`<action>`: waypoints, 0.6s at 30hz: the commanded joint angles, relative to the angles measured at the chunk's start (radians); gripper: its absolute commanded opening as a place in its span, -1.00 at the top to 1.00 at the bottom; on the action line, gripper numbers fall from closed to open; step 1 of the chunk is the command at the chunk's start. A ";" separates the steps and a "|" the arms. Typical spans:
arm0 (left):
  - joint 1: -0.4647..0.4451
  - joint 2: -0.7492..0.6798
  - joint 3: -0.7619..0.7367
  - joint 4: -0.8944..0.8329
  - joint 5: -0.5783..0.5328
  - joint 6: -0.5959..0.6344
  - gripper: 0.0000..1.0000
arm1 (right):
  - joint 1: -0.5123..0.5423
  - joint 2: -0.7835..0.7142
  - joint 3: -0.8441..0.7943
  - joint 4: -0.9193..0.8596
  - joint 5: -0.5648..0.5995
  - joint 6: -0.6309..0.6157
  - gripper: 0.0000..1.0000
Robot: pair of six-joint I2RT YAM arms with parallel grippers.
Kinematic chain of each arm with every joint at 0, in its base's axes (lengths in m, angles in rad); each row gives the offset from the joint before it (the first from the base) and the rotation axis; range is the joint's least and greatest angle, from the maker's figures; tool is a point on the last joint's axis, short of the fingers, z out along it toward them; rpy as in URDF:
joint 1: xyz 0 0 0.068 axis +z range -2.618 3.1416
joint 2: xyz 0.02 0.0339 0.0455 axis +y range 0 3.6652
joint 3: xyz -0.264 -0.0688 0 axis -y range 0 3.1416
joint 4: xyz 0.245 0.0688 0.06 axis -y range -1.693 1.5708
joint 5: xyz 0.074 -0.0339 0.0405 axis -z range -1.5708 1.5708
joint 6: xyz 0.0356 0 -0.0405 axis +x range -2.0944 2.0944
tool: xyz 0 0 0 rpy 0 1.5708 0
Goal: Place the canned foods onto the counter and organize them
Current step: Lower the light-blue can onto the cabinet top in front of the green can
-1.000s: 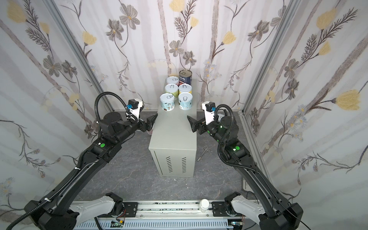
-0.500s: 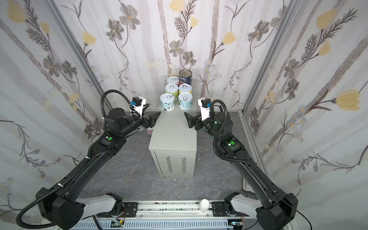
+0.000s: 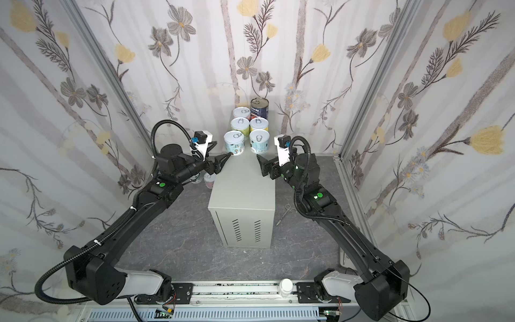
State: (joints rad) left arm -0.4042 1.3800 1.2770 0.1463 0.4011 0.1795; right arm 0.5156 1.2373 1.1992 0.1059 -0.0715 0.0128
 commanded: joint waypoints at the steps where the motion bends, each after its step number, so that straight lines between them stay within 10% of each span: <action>1: 0.003 0.020 0.042 0.023 0.033 0.026 -0.54 | 0.000 0.009 0.011 0.051 0.016 -0.022 -0.91; 18: 0.002 0.079 0.092 0.015 0.062 0.019 -0.42 | 0.001 0.046 0.020 0.072 0.029 -0.034 -0.91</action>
State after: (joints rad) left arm -0.4038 1.4540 1.3560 0.1448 0.4461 0.1871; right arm 0.5159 1.2789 1.2095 0.1280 -0.0456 -0.0086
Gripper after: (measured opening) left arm 0.710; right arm 0.955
